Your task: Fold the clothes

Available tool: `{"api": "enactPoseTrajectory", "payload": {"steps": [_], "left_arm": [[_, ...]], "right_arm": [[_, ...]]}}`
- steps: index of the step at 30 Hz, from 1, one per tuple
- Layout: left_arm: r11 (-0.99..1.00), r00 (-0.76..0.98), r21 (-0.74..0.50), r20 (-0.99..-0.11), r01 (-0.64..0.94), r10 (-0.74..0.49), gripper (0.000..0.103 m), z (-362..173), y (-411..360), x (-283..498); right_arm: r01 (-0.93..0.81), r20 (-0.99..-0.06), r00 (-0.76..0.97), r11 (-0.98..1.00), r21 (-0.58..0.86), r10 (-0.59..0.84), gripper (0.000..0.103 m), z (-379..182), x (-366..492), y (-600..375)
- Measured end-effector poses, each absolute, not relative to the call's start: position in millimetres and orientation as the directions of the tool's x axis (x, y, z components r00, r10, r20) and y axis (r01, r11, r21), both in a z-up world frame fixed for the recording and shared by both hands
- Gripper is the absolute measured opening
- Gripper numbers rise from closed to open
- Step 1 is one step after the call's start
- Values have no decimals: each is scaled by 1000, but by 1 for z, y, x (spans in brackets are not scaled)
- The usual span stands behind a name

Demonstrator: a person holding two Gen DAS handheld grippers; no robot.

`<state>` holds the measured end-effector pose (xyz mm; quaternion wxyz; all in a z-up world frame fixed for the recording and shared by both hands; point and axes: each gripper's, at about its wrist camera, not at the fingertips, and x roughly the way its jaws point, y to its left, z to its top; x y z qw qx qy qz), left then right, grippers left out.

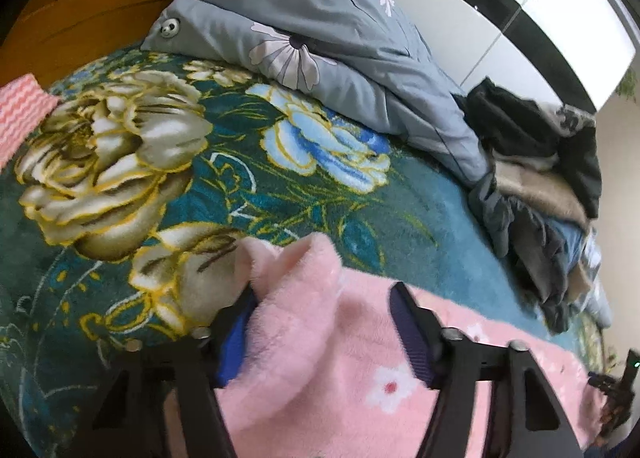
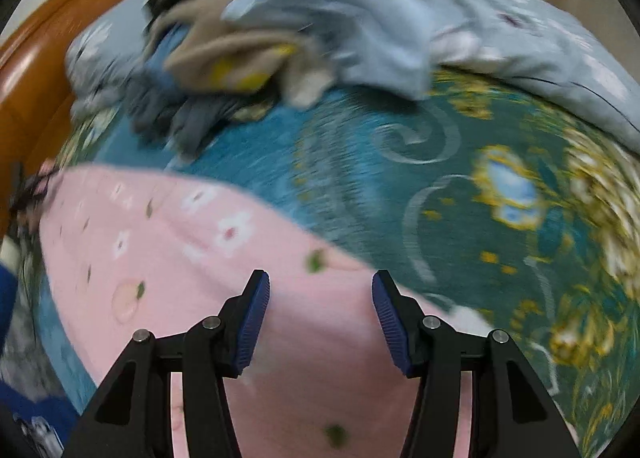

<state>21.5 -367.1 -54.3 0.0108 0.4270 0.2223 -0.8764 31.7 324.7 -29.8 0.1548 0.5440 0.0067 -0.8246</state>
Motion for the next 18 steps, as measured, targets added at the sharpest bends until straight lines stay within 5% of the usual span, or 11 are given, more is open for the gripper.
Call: {"api": "enactPoseTrajectory", "payload": {"steps": [6, 11, 18], "left_arm": [[-946, -603, -284, -786, 154, 138, 49, -55, -358, 36], [-972, -593, -195, -801, 129, 82, 33, -54, -352, 46], [-979, -679, -161, -733, 126, 33, 17, -32, -344, 61]], "right_arm": [[363, -927, -329, -930, 54, -183, 54, -38, 52, 293], [372, -928, -348, -928, -9, -130, 22, -37, 70, 289], [343, -900, -417, -939, -25, -129, 10, -30, 91, 285]]}}
